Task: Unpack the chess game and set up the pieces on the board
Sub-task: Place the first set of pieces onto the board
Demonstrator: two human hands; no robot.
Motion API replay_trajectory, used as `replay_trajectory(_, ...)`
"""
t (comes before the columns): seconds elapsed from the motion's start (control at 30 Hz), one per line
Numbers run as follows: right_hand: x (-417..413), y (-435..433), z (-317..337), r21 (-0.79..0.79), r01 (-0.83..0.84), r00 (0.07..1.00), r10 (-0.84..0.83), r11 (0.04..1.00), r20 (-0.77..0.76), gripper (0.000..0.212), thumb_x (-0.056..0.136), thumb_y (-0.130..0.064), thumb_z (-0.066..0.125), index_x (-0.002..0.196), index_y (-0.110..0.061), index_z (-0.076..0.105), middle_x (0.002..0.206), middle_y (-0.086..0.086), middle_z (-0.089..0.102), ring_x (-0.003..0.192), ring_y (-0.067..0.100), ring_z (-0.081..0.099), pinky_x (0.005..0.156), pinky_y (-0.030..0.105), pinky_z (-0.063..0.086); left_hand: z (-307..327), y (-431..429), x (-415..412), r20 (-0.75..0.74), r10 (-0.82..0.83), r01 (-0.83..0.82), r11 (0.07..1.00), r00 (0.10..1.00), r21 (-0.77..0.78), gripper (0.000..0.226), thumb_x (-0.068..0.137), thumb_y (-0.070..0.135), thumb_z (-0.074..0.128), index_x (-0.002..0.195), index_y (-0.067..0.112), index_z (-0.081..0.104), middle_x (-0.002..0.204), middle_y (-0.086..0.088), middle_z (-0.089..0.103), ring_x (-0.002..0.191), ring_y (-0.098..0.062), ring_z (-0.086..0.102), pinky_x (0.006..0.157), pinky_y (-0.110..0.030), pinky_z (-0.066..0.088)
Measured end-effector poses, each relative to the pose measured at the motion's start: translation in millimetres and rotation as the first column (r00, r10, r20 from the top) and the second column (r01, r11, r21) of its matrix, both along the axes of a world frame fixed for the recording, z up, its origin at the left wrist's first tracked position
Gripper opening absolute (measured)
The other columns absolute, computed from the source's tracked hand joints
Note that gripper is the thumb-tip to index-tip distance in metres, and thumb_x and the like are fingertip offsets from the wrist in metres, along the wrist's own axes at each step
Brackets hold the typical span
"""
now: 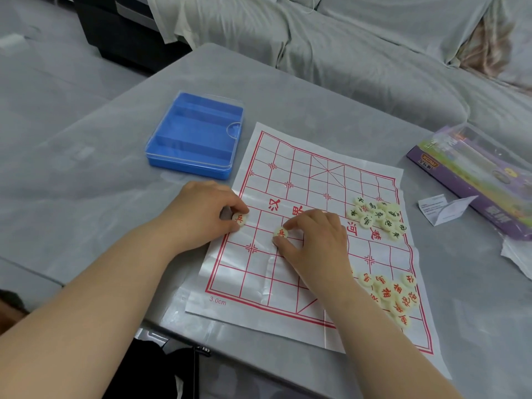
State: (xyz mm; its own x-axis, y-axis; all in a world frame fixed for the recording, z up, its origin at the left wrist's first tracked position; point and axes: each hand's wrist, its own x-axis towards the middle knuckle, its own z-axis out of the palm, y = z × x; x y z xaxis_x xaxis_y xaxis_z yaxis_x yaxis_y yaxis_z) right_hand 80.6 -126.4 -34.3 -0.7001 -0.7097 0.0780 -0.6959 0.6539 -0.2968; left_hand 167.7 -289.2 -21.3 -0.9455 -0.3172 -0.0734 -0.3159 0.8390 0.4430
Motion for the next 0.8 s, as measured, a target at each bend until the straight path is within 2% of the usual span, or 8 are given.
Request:
replay_trajectory(0.13, -1, 2, -2, -0.032, 0.013, 1.0, -0.013, 0.999, 0.012, 0.03, 0.086, -0.039, 0.055, 0.111, -0.023, 0.059, 0.12, -0.008, 0.05, 0.114, 0.012, 0.034, 0.093, 0.022, 0.022, 4, 0, 2, 0.011, 0.019, -0.019, 1.0, 1.0, 0.004, 0.047, 0.082, 0.038, 0.06, 0.127, 0.033, 0.048, 0.132, 0.01, 0.048, 0.121, -0.01, 0.039, 0.103, -0.028, 0.025)
replay_trajectory(0.3, -1, 6, 2, -0.107, 0.034, 0.999, -0.032, 0.994, 0.019, 0.04, 0.083, -0.039, 0.06, 0.119, -0.022, 0.055, 0.121, -0.006, 0.052, 0.116, 0.014, 0.037, 0.093, 0.02, 0.022, 16, 9, 3, -0.094, 0.043, -0.041, 0.999, 0.995, 0.025, 0.049, 0.079, 0.038, 0.063, 0.125, 0.034, 0.049, 0.133, 0.011, 0.046, 0.126, -0.011, 0.033, 0.107, -0.031, 0.021)
replay_trajectory(0.37, -4, 18, 10, -0.164, 0.047, 0.999, -0.045, 0.985, 0.014, 0.037, 0.082, -0.034, 0.063, 0.115, -0.019, 0.058, 0.119, -0.004, 0.055, 0.117, 0.017, 0.04, 0.09, 0.018, 0.019, 19, 21, 2, -0.129, 0.003, 0.003, 0.999, 0.992, 0.05, 0.046, 0.08, 0.036, 0.063, 0.124, 0.034, 0.051, 0.13, 0.014, 0.047, 0.123, -0.007, 0.034, 0.106, -0.028, 0.022)
replay_trajectory(0.5, -17, 70, 29, -0.146, 0.129, 0.992, -0.126, 0.981, 0.033, 0.025, 0.084, -0.028, 0.061, 0.109, -0.022, 0.062, 0.118, -0.008, 0.056, 0.118, 0.013, 0.04, 0.101, 0.023, 0.022, 21, 51, -4, -0.187, -0.111, 0.126, 0.989, 0.976, 0.074, 0.037, 0.083, 0.036, 0.058, 0.119, 0.034, 0.055, 0.12, 0.017, 0.052, 0.11, 0.001, 0.036, 0.093, -0.015, 0.023)
replay_trajectory(0.63, -20, 130, 28, -0.07, 0.239, 0.97, -0.236, 0.968, 0.049, 0.02, 0.083, -0.021, 0.063, 0.102, -0.02, 0.065, 0.112, -0.006, 0.059, 0.111, 0.014, 0.043, 0.093, 0.024, 0.029, 16, 85, -15, -0.145, -0.22, 0.225, 0.974, 0.965, 0.021, 0.033, 0.088, 0.036, 0.051, 0.121, 0.034, 0.054, 0.121, 0.017, 0.053, 0.115, -0.003, 0.039, 0.092, -0.016, 0.026)
replay_trajectory(0.73, -16, 166, 15, -0.161, 0.321, 0.947, -0.317, 0.933, 0.049, 0.013, 0.079, -0.01, 0.067, 0.092, -0.011, 0.069, 0.101, 0.002, 0.065, 0.098, 0.018, 0.048, 0.083, 0.023, 0.028, 9, 115, -23, -0.103, -0.268, 0.27, 0.963, 0.958, 0.0, 0.033, 0.091, 0.037, 0.047, 0.123, 0.034, 0.052, 0.124, 0.018, 0.051, 0.116, -0.003, 0.039, 0.093, -0.017, 0.028)
replay_trajectory(0.8, -17, 173, 10, -0.219, 0.35, 0.937, -0.34, 0.911, 0.082, 0.015, 0.079, -0.01, 0.068, 0.093, -0.009, 0.069, 0.1, 0.003, 0.064, 0.093, 0.012, 0.042, 0.081, 0.021, 0.026, 5, 131, -28, -0.108, -0.284, 0.284, 0.959, 0.953, -0.017, 0.032, 0.092, 0.036, 0.045, 0.123, 0.033, 0.052, 0.125, 0.017, 0.051, 0.115, -0.004, 0.04, 0.091, -0.016, 0.029)
